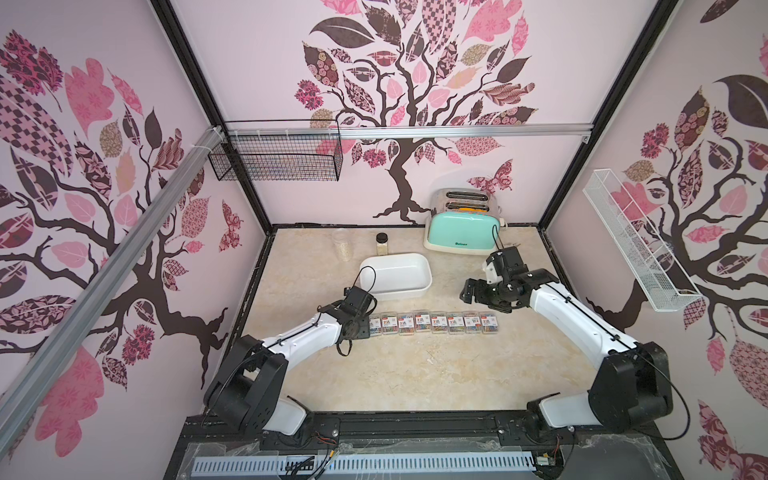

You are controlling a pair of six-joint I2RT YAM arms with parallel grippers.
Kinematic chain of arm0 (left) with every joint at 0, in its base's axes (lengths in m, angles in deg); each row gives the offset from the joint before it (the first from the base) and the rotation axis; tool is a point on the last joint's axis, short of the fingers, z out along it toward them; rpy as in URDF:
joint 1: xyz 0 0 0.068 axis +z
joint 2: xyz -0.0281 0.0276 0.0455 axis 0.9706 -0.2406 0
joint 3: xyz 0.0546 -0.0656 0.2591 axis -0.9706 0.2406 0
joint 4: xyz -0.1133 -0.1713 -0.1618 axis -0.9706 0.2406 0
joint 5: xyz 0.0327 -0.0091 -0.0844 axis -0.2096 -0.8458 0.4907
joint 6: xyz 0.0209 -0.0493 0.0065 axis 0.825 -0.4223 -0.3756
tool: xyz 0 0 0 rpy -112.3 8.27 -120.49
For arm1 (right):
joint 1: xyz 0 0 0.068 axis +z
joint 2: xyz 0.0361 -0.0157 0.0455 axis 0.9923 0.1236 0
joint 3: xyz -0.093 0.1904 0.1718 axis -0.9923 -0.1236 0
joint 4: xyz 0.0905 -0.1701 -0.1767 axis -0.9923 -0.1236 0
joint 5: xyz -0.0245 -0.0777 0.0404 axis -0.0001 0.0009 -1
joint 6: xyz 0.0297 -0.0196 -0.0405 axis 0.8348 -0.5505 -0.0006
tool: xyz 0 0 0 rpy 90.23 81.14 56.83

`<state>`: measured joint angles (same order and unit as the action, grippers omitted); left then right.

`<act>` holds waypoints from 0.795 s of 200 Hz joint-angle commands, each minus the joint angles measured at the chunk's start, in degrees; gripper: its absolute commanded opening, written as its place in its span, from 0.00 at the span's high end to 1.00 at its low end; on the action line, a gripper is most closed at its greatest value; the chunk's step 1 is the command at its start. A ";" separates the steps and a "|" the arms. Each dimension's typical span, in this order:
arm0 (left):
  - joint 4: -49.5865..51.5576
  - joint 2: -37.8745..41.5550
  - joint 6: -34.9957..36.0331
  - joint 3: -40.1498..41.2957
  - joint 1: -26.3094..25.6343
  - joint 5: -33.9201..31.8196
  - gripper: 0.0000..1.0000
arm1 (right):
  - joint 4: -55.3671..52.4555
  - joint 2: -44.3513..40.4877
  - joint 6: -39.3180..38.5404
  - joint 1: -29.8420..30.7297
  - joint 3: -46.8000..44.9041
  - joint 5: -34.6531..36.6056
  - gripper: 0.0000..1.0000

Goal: Take the paper clips out of the storage box
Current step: Place the boxed paper clips at the center of the board, then adjust the boxed paper clips at the center of the board.

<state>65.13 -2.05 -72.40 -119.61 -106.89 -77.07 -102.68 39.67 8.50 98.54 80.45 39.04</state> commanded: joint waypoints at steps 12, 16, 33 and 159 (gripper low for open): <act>5.61 6.17 -1.56 -2.70 0.22 -2.93 0.36 | 0.22 -0.83 -0.07 1.01 0.51 -0.35 0.01; 5.97 6.60 -1.54 -2.75 0.42 -3.37 0.36 | 0.21 -0.78 -0.09 1.06 0.54 -0.35 0.01; 6.90 7.12 -1.45 -2.84 3.07 -2.93 0.38 | 0.22 -0.44 -0.09 1.39 0.61 -0.26 0.01; 4.48 -6.77 0.51 -4.56 8.40 -0.24 0.42 | -0.09 -0.86 -0.26 1.95 0.94 0.26 0.01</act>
<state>69.59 -8.67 -72.20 -124.55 -98.63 -77.66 -102.70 39.67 8.48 100.35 80.45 39.04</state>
